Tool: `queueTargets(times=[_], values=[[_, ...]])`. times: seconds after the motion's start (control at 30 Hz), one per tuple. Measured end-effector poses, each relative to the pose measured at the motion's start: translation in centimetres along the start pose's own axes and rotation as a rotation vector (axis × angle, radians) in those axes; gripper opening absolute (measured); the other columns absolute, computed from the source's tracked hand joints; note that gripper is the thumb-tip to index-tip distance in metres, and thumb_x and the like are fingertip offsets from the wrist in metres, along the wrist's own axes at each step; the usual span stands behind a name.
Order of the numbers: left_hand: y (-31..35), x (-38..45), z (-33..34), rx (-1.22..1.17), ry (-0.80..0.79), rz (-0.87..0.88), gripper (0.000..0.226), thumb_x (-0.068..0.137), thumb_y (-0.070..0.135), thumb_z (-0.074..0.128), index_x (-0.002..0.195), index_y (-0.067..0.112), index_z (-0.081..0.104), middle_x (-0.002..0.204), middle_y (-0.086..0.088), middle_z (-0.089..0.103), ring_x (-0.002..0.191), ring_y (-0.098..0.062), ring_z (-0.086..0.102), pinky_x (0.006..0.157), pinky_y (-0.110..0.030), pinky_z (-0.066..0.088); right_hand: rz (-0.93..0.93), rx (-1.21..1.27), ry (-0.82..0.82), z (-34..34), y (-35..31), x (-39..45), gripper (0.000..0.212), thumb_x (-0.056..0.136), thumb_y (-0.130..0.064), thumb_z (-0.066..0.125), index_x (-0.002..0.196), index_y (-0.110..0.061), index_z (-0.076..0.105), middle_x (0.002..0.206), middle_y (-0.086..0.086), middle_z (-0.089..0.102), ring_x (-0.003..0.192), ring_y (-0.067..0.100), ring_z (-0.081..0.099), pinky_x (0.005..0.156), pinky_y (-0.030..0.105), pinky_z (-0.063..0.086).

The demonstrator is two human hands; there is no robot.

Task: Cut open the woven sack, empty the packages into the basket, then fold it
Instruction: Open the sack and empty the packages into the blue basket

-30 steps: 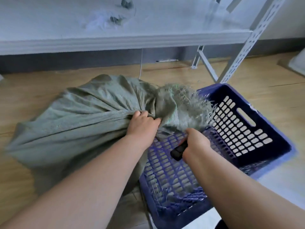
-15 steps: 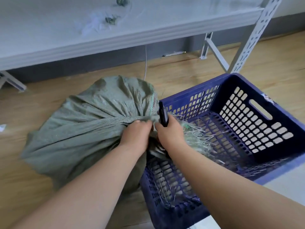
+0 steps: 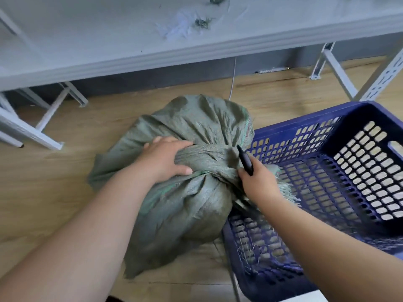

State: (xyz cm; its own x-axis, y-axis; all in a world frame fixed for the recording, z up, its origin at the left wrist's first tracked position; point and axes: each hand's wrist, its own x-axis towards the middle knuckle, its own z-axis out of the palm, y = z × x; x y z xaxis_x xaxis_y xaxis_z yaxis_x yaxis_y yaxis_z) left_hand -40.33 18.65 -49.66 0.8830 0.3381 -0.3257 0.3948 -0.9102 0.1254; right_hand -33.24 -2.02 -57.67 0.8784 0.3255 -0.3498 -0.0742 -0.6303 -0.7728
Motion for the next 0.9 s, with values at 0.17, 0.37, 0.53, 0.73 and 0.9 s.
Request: queueTargets(times=[0.17, 0.37, 0.53, 0.73, 0.9], values=[[3.0, -1.4, 2.3, -0.082, 0.366, 0.206, 0.026, 0.09, 0.027, 0.063, 0.115, 0.031, 0.069, 0.102, 0.005, 0.06, 0.108, -0.021, 0.051, 0.087, -0.033, 0.031, -0.277, 0.03, 0.285, -0.6, -2.1, -0.3, 0.038, 0.096, -0.024, 0.055, 0.133, -0.028, 0.052, 0.136, -0.002, 0.046, 0.122, 0.015, 0.045, 0.086, 0.013, 0.027], [6.4, -3.9, 3.9, 0.0, 0.078, 0.411, 0.035, 0.092, 0.039, 0.058, 0.128, 0.041, 0.058, 0.098, 0.011, 0.046, 0.108, -0.014, 0.046, 0.09, -0.025, 0.03, 0.061, 0.041, 0.157, -0.5, -0.2, -0.3, 0.022, 0.095, -0.028, 0.051, 0.114, -0.019, 0.06, 0.093, 0.006, 0.062, 0.093, 0.03, 0.061, 0.071, 0.031, 0.043], [5.4, -4.6, 2.9, -0.325, -0.036, 0.291, 0.039, 0.076, 0.058, 0.067, 0.111, 0.041, 0.069, 0.101, 0.011, 0.057, 0.098, -0.01, 0.056, 0.09, -0.03, 0.046, 0.277, -0.131, -0.03, 1.3, 3.3, -1.4, 0.024, 0.093, -0.026, 0.052, 0.111, -0.012, 0.061, 0.094, 0.011, 0.064, 0.092, 0.03, 0.062, 0.07, 0.024, 0.037], [5.8, -3.8, 5.3, -0.046, 0.199, 0.181, 0.064, 0.081, 0.041, 0.07, 0.139, 0.043, 0.043, 0.139, 0.011, 0.033, 0.129, -0.017, 0.026, 0.108, -0.035, 0.027, 0.366, 0.088, 0.18, 0.9, 3.2, -0.8, 0.028, 0.093, -0.025, 0.055, 0.116, -0.011, 0.058, 0.079, 0.003, 0.055, 0.072, 0.025, 0.053, 0.062, 0.028, 0.039], [5.7, -3.6, 5.4, -0.079, 0.16, 0.206, 0.053, 0.082, 0.047, 0.067, 0.133, 0.041, 0.053, 0.125, 0.015, 0.042, 0.121, -0.014, 0.03, 0.102, -0.03, 0.032, 0.215, 0.422, 0.033, -0.4, 0.5, 1.2, 0.033, 0.079, -0.04, 0.075, 0.1, -0.019, 0.061, 0.068, -0.001, 0.062, 0.056, 0.016, 0.058, 0.059, 0.031, 0.053]])
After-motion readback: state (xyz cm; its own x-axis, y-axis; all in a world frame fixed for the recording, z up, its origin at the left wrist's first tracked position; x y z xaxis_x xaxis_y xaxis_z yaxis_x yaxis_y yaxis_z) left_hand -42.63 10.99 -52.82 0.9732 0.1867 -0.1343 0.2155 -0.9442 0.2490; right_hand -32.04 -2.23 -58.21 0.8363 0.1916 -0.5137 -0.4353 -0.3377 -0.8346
